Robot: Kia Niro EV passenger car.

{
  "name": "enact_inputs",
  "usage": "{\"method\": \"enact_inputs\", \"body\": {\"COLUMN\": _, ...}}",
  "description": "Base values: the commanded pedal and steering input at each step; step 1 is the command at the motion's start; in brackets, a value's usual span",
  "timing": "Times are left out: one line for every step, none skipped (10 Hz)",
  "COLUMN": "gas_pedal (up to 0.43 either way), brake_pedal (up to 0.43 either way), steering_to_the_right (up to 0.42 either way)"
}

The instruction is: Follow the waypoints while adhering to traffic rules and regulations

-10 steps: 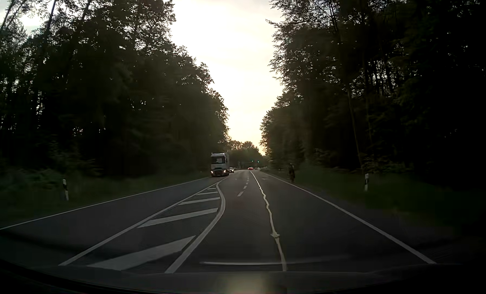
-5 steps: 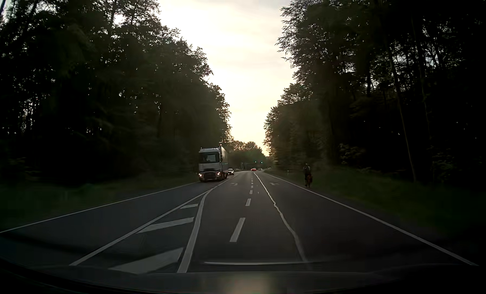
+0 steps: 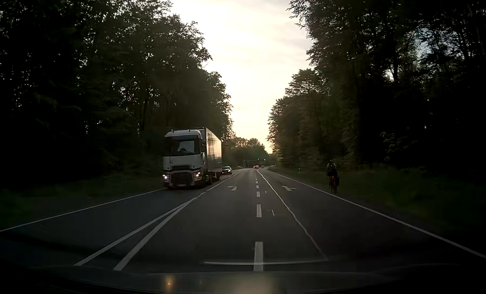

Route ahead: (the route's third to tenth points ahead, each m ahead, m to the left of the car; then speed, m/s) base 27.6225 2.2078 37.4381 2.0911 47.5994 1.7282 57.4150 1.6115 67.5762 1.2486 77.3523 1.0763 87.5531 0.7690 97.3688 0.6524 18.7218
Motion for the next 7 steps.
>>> {"method": "enact_inputs", "body": {"gas_pedal": 0.000, "brake_pedal": 0.000, "steering_to_the_right": -0.004}}
{"method": "enact_inputs", "body": {"gas_pedal": 0.000, "brake_pedal": 0.000, "steering_to_the_right": -0.003}}
{"method": "enact_inputs", "body": {"gas_pedal": 0.000, "brake_pedal": 0.000, "steering_to_the_right": -0.003}}
{"method": "enact_inputs", "body": {"gas_pedal": 0.000, "brake_pedal": 0.000, "steering_to_the_right": -0.002}}
{"method": "enact_inputs", "body": {"gas_pedal": 0.000, "brake_pedal": 0.000, "steering_to_the_right": -0.002}}
{"method": "enact_inputs", "body": {"gas_pedal": 0.000, "brake_pedal": 0.000, "steering_to_the_right": -0.002}}
{"method": "enact_inputs", "body": {"gas_pedal": 0.000, "brake_pedal": 0.000, "steering_to_the_right": -0.002}}
